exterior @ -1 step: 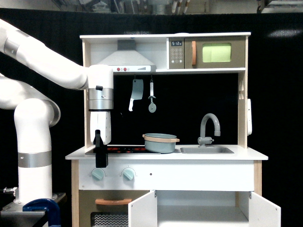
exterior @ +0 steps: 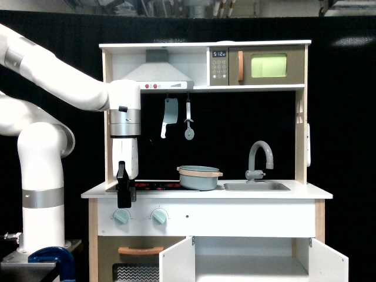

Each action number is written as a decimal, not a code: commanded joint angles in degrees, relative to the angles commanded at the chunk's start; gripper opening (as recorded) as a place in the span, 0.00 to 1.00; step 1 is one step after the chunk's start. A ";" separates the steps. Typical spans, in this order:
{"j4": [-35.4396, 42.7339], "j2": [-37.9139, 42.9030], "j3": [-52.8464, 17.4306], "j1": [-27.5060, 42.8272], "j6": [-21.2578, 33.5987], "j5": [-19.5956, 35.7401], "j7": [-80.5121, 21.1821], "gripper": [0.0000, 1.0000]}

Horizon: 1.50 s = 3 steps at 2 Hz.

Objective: Put the bowl inside the kitchen cabinet

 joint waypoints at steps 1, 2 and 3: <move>4.66 -1.80 -2.10 0.57 2.68 -0.33 -3.60 1.00; 9.30 7.95 -8.64 2.11 -0.52 3.75 -7.84 1.00; 15.68 13.03 -10.53 6.02 -0.17 9.78 -7.80 1.00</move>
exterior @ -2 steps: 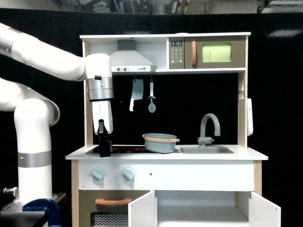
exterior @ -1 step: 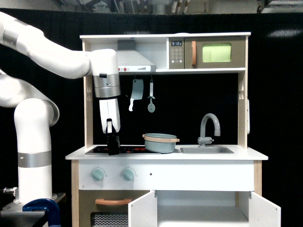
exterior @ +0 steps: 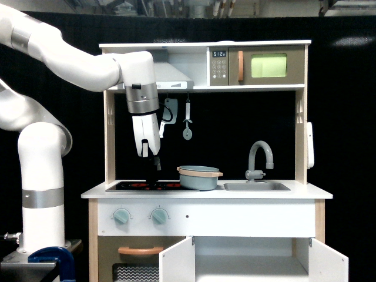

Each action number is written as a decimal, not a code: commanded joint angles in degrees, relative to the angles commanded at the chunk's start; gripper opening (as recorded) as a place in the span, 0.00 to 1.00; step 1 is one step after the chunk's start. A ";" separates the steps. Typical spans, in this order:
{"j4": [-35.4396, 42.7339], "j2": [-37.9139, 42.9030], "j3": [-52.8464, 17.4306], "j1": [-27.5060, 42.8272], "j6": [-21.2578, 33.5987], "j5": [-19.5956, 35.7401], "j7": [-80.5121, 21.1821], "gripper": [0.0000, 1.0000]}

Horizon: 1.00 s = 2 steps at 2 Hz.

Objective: Put the bowl inside the kitchen cabinet

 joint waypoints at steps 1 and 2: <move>-0.31 -3.71 0.62 0.40 -3.15 4.60 3.51 1.00; -4.69 -6.77 0.75 0.42 -11.11 11.82 9.03 1.00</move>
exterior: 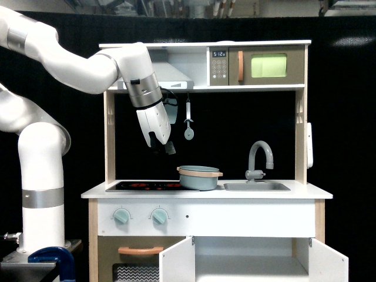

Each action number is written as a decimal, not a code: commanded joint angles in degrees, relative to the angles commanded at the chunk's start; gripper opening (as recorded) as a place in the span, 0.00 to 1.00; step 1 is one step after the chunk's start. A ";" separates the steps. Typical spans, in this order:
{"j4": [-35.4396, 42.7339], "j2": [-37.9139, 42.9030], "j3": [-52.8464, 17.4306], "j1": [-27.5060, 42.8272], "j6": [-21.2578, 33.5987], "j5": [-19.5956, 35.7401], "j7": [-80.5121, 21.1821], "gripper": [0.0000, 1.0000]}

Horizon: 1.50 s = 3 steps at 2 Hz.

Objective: Put the bowl inside the kitchen cabinet

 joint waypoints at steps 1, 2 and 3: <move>1.74 7.94 -5.66 6.73 -4.30 2.92 -10.56 1.00; 2.72 10.77 -9.13 11.25 -5.49 4.86 -18.13 1.00; 0.50 8.83 -6.68 12.42 -10.76 8.53 -13.41 1.00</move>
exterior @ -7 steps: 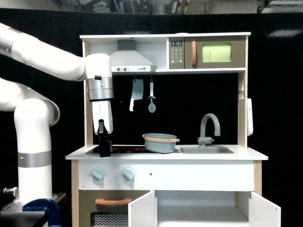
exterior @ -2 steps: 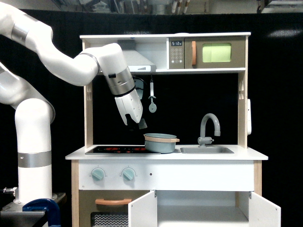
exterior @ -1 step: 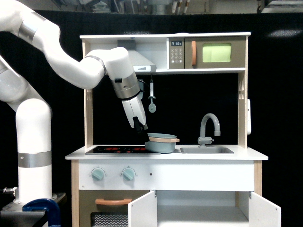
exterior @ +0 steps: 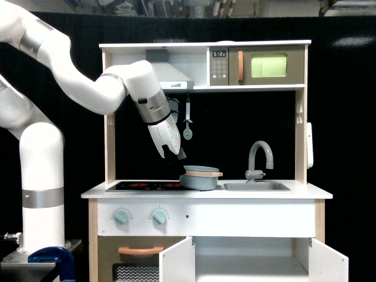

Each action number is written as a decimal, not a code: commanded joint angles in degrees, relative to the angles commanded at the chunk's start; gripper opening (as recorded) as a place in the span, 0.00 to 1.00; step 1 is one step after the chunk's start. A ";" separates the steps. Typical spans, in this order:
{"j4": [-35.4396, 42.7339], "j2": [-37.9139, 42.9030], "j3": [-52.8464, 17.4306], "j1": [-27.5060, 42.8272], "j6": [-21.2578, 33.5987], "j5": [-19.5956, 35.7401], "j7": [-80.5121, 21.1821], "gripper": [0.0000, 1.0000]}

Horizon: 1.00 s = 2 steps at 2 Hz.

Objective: Put the bowl inside the kitchen cabinet

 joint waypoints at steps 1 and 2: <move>1.38 0.70 3.37 -1.40 -1.06 -0.97 5.29 1.00; 1.72 5.32 2.62 1.58 -6.38 1.99 4.30 1.00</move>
